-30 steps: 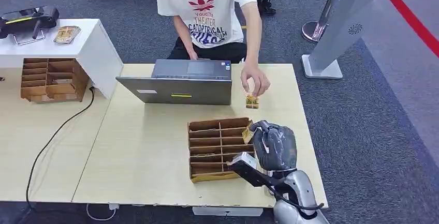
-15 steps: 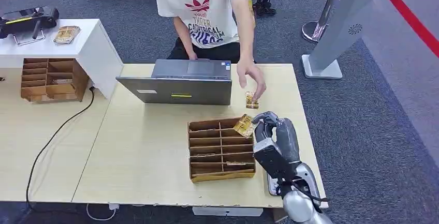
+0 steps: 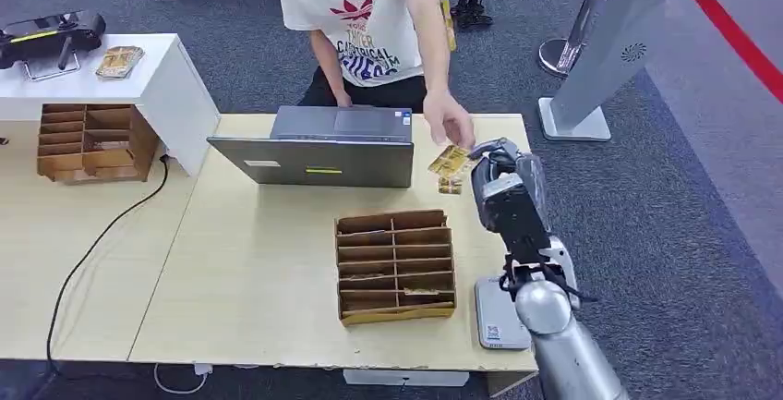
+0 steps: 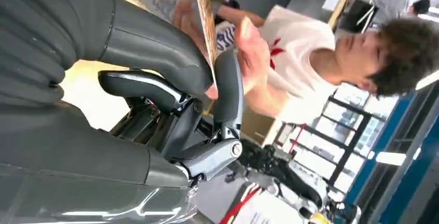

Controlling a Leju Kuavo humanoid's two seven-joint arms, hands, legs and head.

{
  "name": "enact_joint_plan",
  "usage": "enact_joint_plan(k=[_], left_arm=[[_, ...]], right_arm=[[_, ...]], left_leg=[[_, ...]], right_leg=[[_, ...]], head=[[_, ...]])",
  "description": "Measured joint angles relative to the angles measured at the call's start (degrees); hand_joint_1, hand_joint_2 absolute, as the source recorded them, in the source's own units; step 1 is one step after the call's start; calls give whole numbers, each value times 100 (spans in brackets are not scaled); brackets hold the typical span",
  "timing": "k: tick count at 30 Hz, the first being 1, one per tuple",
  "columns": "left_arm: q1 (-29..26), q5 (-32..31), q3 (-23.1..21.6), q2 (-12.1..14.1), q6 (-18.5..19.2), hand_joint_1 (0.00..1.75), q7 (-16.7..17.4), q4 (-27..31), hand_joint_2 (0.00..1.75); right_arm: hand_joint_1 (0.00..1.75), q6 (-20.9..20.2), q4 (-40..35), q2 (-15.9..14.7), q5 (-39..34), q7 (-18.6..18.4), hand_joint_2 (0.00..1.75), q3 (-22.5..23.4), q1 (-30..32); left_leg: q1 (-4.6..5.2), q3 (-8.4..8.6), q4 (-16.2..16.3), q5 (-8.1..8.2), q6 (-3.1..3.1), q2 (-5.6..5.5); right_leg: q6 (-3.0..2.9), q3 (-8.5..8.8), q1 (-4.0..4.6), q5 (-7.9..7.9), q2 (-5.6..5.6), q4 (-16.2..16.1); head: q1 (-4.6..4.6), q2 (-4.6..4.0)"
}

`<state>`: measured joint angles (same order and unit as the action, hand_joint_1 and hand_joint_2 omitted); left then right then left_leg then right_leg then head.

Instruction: Pass the card to the sensor for recognition and then transmit it.

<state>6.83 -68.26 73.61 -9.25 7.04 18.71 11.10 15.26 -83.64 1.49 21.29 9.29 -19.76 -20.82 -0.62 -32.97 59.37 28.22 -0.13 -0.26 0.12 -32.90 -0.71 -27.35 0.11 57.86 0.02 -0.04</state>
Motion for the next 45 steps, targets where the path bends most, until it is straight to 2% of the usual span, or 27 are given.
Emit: enact_joint_plan(k=[8, 9, 10, 22, 23, 31, 36, 45], left_arm=[[20, -105, -83, -2, 0, 0, 20, 0, 0], [25, -109, -87, -2, 0, 0, 20, 0, 0], [28, -109, -92, -2, 0, 0, 20, 0, 0], [29, -105, -120, -2, 2, 0, 20, 0, 0], [28, -100, -120, -2, 2, 0, 20, 0, 0], [25, -85, -120, 0, 0, 0, -9, 0, 0], [21, -55, -120, 0, -2, 0, -15, 0, 0], [21, -41, -120, 0, -2, 0, -17, 0, 0]], right_arm=[[175, 413, 608, 90, 639, -164, 175, 74, -492], [44, 468, 685, 96, 760, -194, 175, 72, -531], [0, 485, 743, 100, 804, -212, 175, 74, -560], [0, 453, 1097, 179, 920, -221, 175, 74, -648], [0, 426, 1095, 186, 896, -197, 0, 74, -642], [0, 258, 823, 282, 437, 90, 0, 85, -446], [0, 30, 408, 321, -230, 302, 0, 113, -187], [0, -99, -77, 330, -586, 405, 0, 114, 108]], left_leg=[[0, 0, 0, 0, 0, -1], [0, 0, 0, 0, 0, -1], [0, 0, 0, 0, 0, -1], [0, 0, 0, 0, 0, -1], [0, 0, 0, 0, 0, -1], [0, 0, 0, 0, 0, -1], [0, -1, 0, 1, 0, -1], [0, 0, 0, 1, 0, -1]], right_leg=[[0, 0, 0, 0, 0, 0], [0, 0, 0, 0, -1, 0], [0, 0, 0, 0, -1, 0], [0, -1, 0, -1, -1, 0], [0, -1, 0, -1, -1, 0], [0, -1, 0, -1, 0, 0], [0, -1, 0, -1, -1, 0], [1, -1, 0, -1, -1, 0]], head=[[0, 0], [0, 0], [2, 0], [0, 0], [2, 0], [0, 0], [0, 0], [0, 0]])
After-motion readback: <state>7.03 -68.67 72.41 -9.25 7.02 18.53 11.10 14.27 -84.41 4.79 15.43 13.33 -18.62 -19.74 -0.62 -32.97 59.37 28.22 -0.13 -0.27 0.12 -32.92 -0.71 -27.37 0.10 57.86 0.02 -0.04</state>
